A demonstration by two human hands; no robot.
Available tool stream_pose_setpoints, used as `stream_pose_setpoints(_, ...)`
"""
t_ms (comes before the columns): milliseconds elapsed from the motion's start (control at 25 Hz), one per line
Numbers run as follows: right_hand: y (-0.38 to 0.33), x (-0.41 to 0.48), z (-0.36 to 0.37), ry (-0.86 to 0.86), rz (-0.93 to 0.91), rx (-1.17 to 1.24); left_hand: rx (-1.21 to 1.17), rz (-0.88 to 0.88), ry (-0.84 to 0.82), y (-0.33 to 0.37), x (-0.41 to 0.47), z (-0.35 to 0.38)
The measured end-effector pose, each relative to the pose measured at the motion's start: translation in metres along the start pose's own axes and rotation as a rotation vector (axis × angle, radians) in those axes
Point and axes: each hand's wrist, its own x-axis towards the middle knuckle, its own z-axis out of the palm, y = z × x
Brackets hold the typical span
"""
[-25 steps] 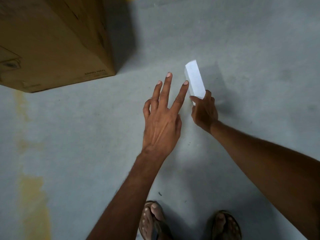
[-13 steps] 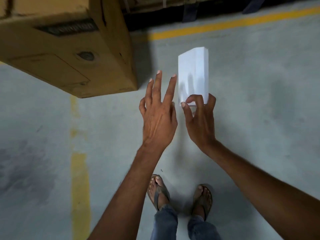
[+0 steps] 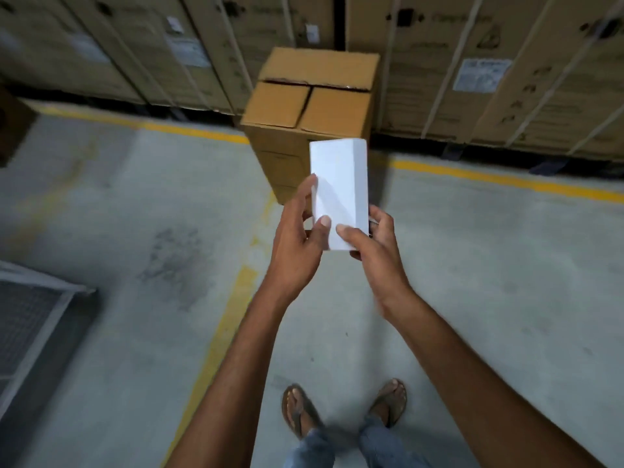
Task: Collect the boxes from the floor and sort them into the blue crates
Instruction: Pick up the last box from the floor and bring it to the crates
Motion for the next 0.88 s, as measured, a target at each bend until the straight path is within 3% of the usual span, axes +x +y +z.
stream_pose_setpoints(120,-0.033,-0.039,0.056,-0.15,-0.055,-0.108,-0.033,0.0,0.066,0.022,-0.051,-0.081)
stream_pose_setpoints(320,-0.064,-0.128,0.192,-0.403,-0.145,-0.316,-0.029,-0.061,0.328,0.022,-0.148,-0.232)
stream_pose_setpoints(520,-0.06,-0.247,0.361,-0.534,-0.466,-0.449,-0.02,-0.136,0.442,0.005,-0.269,-0.387)
stream_pose_setpoints(880,-0.028,-0.414,0.599,-0.775,-0.933,-0.547,0.159,-0.191,0.84,-0.023,-0.457,-0.616)
